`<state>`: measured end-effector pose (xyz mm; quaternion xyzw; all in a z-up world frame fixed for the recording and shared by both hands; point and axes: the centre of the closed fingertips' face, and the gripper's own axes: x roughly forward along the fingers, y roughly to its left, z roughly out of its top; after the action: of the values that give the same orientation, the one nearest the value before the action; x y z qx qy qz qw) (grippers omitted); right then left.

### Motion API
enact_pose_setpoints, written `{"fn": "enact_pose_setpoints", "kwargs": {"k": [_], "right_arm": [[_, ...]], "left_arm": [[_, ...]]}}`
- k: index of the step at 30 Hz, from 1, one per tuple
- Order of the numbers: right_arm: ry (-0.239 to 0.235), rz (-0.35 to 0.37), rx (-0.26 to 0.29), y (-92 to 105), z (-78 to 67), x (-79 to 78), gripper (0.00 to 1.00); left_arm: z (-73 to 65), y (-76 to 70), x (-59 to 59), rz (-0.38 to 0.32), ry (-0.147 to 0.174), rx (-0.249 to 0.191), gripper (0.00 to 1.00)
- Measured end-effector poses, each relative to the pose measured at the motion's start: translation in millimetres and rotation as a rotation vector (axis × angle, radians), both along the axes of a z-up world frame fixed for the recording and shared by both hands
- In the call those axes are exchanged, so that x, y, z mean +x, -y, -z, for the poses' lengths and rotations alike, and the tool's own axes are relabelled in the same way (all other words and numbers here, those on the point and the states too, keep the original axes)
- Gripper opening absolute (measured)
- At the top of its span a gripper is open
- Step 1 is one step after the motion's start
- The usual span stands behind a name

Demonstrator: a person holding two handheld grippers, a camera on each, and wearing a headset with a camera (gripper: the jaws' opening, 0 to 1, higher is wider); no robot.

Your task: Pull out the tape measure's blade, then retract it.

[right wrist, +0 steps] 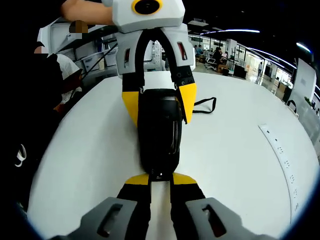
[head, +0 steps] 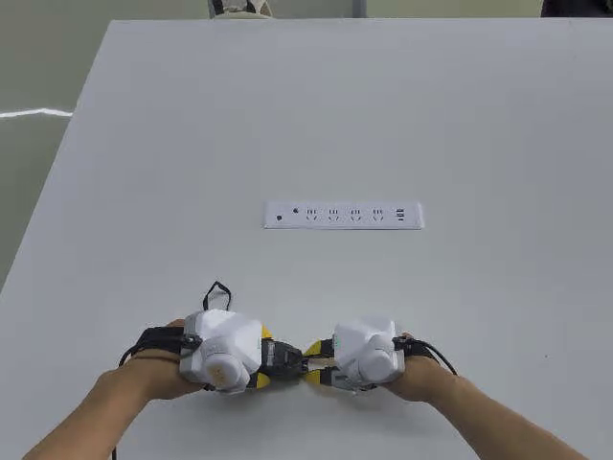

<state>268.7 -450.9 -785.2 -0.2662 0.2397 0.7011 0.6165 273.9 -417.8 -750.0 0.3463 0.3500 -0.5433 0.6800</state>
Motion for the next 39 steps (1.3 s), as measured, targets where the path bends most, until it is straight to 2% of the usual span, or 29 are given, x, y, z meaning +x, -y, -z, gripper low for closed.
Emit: {"fn": "enact_pose_setpoints", "kwargs": {"k": [17,28,29,30,39], "right_arm": [[0.010,-0.034,-0.036,1.7,-0.2,1.2,0.11],[0.020,-0.041,-0.035,2.3,-3.0,1.6,0.10],[0.043,-0.048,-0.038,3.4,-2.6,2.9,0.10],[0.046,-0.048,-0.038,4.0,-2.5,2.8,0.10],[0.036,-0.041,-0.048,20.0,-3.3,6.1,0.10]], "left_arm": [[3.0,-2.3,1.8,-0.012,-0.005,-0.008,0.29],[1.4,-2.9,1.5,-0.022,-0.007,-0.014,0.29],[1.4,-2.7,1.8,-0.024,-0.008,-0.014,0.29],[1.4,-2.6,1.9,-0.027,-0.009,-0.015,0.29],[1.8,-2.4,2.2,-0.033,-0.013,-0.016,0.29]]}}
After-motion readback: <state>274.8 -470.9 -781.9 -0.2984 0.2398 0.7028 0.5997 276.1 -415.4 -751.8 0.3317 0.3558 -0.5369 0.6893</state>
